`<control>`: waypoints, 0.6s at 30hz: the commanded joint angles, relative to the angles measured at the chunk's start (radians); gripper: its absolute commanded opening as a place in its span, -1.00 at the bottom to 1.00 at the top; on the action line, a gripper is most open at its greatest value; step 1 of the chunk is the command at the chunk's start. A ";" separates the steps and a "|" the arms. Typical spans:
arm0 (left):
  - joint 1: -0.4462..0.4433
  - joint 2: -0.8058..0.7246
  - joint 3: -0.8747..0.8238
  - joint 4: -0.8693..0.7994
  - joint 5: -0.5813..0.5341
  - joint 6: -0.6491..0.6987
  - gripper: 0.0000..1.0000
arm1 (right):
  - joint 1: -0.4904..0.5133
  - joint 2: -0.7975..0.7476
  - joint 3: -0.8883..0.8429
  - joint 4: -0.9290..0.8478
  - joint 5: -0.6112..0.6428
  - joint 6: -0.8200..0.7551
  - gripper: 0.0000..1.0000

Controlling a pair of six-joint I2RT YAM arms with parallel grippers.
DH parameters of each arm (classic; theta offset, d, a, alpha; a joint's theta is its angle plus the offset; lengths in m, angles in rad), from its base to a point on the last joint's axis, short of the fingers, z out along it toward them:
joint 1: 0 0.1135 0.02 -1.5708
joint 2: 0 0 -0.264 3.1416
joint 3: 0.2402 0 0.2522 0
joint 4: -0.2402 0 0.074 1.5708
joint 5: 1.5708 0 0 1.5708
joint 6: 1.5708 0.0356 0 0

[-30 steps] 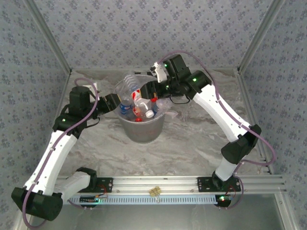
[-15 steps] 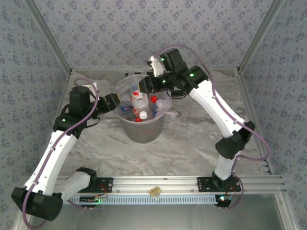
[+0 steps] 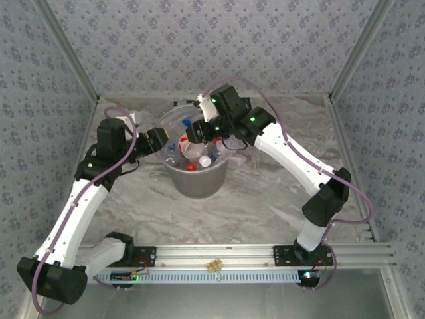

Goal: Put the plastic bottles in the bin

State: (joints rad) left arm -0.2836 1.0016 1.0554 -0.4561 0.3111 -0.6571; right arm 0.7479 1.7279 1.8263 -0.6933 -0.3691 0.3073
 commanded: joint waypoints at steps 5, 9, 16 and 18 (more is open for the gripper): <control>-0.009 0.022 0.011 0.051 0.040 -0.016 0.28 | -0.022 -0.045 0.139 -0.118 0.028 -0.043 0.05; -0.012 0.063 0.012 0.048 0.050 -0.009 0.29 | -0.075 -0.128 0.103 -0.073 0.018 -0.057 0.10; -0.079 0.132 0.033 0.101 0.048 -0.019 0.29 | -0.258 -0.318 -0.057 -0.061 0.039 -0.033 0.15; -0.118 0.172 0.050 0.117 0.038 -0.021 0.29 | -0.324 -0.385 -0.122 -0.074 0.047 -0.018 0.16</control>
State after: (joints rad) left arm -0.3481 1.1309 1.0634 -0.3820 0.3134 -0.6670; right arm 0.4755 1.4139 1.7664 -0.7479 -0.3431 0.2741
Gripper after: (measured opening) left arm 0.642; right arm 0.576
